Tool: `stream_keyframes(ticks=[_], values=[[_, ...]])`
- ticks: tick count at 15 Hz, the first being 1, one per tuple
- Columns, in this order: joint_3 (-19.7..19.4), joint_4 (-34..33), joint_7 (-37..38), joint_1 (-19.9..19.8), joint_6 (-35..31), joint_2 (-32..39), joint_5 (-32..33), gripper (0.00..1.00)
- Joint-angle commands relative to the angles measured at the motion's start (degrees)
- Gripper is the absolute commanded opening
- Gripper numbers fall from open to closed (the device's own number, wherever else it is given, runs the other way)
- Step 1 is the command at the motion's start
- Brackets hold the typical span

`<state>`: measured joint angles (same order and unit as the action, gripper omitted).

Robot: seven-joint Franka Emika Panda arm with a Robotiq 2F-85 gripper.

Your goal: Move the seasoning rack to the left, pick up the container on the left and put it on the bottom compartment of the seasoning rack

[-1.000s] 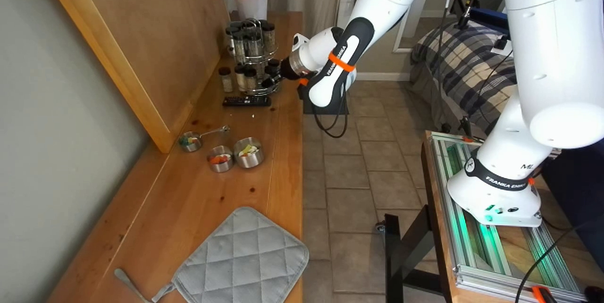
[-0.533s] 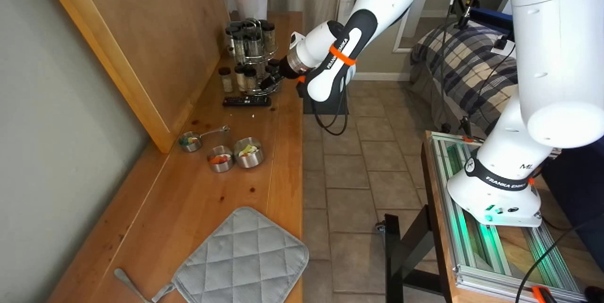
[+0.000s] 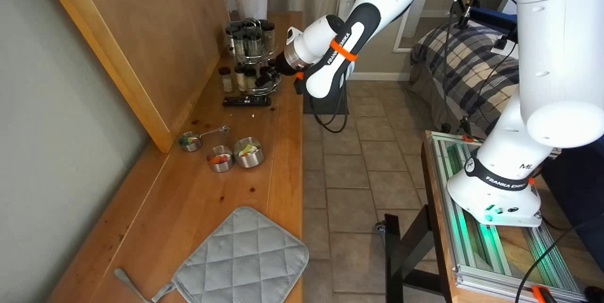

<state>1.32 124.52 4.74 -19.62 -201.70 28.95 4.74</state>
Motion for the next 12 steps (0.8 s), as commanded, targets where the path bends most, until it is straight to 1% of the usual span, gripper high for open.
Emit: stream_keyframes(ticks=[1,4,9,12], values=[[0.6,2.4,-0.2,-0.7,2.2,-2.6,1.1,1.0],[-0.5,3.1,-0.3,0.1,4.8,-3.5,0.0,1.0],[0.5,4.2,-0.2,-0.8,9.4,-5.3,0.8,1.0],[0.2,4.8,-0.4,-0.4,11.2,-6.3,0.6,1.0]])
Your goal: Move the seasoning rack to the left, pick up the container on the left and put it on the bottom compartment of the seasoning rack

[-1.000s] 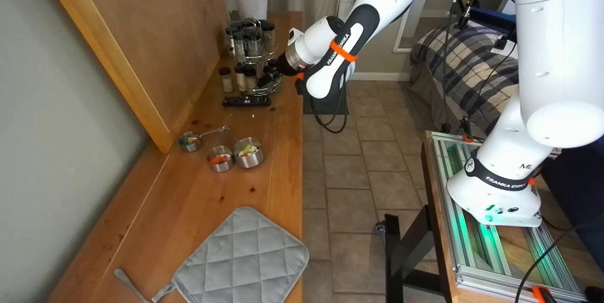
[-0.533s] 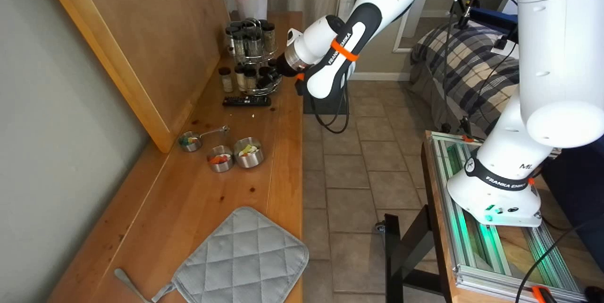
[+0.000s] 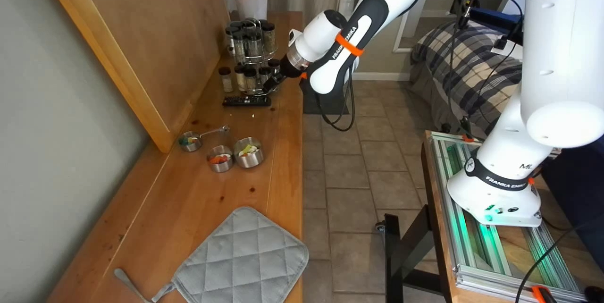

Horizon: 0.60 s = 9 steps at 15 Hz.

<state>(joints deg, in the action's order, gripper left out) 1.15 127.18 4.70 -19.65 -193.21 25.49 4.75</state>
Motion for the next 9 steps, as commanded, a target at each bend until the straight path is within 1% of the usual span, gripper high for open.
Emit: stream_keyframes(ticks=[1,4,5,6,8,9], values=[[0.5,2.6,-0.5,-0.4,3.7,-3.3,0.7,1.0],[-0.7,5.4,-1.5,1.0,7.2,-6.4,0.7,1.0],[-1.2,7.0,-2.9,1.9,8.3,-7.9,-1.1,1.0],[-2.0,8.4,-2.9,2.6,9.0,-9.0,-1.6,1.0],[-4.1,12.5,-3.4,4.7,9.9,-12.4,-1.7,1.0],[-6.2,14.5,-3.6,6.5,9.4,-14.1,-1.3,1.0]])
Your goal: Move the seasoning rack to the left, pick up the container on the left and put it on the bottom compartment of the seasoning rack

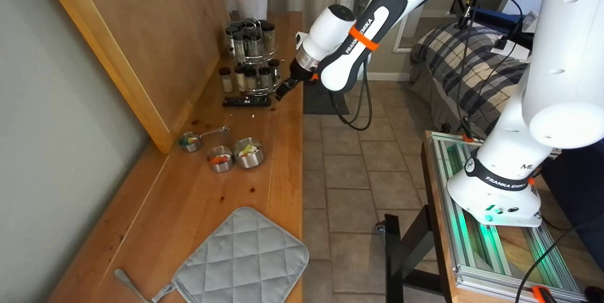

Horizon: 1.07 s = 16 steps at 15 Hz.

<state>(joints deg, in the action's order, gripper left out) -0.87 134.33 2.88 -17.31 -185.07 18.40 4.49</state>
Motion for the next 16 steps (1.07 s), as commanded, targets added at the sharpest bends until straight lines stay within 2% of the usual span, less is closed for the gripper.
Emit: stream_keyframes(ticks=[1,2,3,5,6,8,9,10,11,15,16], values=[[-7.0,9.4,-0.5,6.5,1.5,-9.1,1.6,1.0],[-10.5,11.6,-1.0,9.5,1.7,-12.1,2.7,1.0],[-11.5,13.5,-1.6,10.6,2.2,-15.1,3.3,1.0],[-10.1,16.7,-2.8,10.9,5.9,-21.4,4.0,1.0],[-11.7,17.4,-2.3,12.1,8.2,-24.3,5.6,1.0],[-9.3,18.4,-1.6,11.4,14.4,-30.8,6.0,1.0],[-7.5,18.6,-3.5,11.4,18.5,-34.0,2.7,1.0],[-6.7,18.2,-3.0,11.1,23.1,-37.4,2.9,1.0],[-5.4,18.0,0.3,9.4,28.1,-40.2,7.8,1.0],[-1.5,13.1,0.5,8.0,45.4,-50.1,6.0,1.0],[-2.8,14.0,-1.1,8.8,39.5,-45.2,4.8,1.0]])
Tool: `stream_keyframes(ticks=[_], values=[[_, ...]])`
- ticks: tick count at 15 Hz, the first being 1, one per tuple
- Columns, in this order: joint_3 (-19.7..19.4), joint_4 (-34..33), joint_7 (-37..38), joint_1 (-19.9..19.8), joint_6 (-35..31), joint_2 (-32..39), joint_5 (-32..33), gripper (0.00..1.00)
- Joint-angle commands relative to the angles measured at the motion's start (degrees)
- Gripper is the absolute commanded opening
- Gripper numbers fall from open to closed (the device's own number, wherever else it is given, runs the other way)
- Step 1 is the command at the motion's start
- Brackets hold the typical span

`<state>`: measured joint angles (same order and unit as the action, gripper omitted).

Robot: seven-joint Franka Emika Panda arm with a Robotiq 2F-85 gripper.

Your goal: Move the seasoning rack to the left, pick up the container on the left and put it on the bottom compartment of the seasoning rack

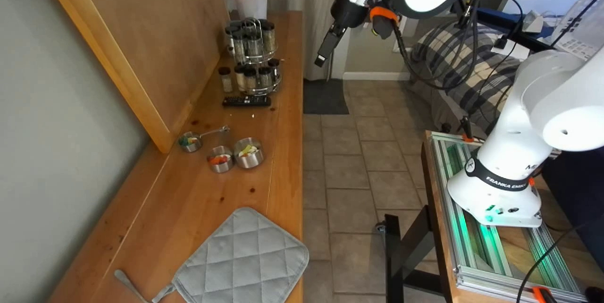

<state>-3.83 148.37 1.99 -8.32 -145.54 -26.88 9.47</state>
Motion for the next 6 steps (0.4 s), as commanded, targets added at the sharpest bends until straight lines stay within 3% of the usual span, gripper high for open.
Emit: stream_keyframes(ticks=[1,6], values=[[0.6,-0.7,-0.1,-0.3,3.0,-2.4,-0.1,1.0],[0.9,-0.9,0.0,-0.4,5.5,-5.0,-0.1,1.0]])
